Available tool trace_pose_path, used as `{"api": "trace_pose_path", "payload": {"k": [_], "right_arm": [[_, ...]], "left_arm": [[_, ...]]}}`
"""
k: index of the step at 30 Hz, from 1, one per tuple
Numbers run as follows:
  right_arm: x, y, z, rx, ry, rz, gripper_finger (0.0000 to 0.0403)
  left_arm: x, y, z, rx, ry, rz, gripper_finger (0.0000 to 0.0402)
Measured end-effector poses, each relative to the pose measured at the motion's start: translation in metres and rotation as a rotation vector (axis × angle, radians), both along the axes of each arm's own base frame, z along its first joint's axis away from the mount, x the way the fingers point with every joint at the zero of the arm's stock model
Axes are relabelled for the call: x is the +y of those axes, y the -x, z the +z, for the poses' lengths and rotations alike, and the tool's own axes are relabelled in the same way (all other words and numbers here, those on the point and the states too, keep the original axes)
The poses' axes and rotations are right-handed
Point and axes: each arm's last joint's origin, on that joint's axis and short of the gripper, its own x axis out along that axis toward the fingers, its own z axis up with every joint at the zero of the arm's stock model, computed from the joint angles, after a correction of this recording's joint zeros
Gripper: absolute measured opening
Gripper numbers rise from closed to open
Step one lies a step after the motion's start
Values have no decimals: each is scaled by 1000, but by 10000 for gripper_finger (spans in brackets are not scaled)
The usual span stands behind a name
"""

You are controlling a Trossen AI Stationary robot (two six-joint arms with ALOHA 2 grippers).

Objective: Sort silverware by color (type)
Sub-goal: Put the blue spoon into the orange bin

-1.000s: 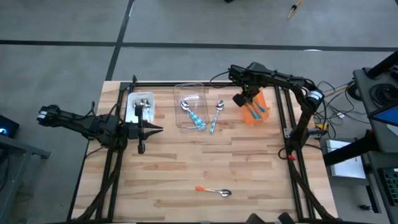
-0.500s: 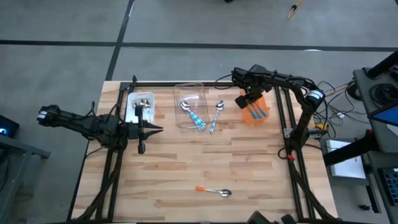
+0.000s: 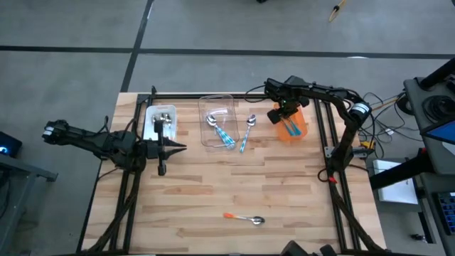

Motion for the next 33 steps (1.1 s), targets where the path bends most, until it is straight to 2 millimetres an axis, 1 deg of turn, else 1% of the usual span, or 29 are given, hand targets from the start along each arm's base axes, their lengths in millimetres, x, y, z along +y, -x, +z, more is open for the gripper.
{"api": "trace_pose_path", "payload": {"k": [17, 27, 33], "right_arm": [[0, 0, -4, -14, 16, -48, 9], [2, 2, -20, -27, 28, -59, 9], [2, 2, -23, -39, 37, -72, 9]], "left_arm": [[0, 0, 0, 4, -2, 9, 15], [0, 0, 0, 5, -2, 9, 15], [0, 0, 0, 5, -2, 10, 15]]}}
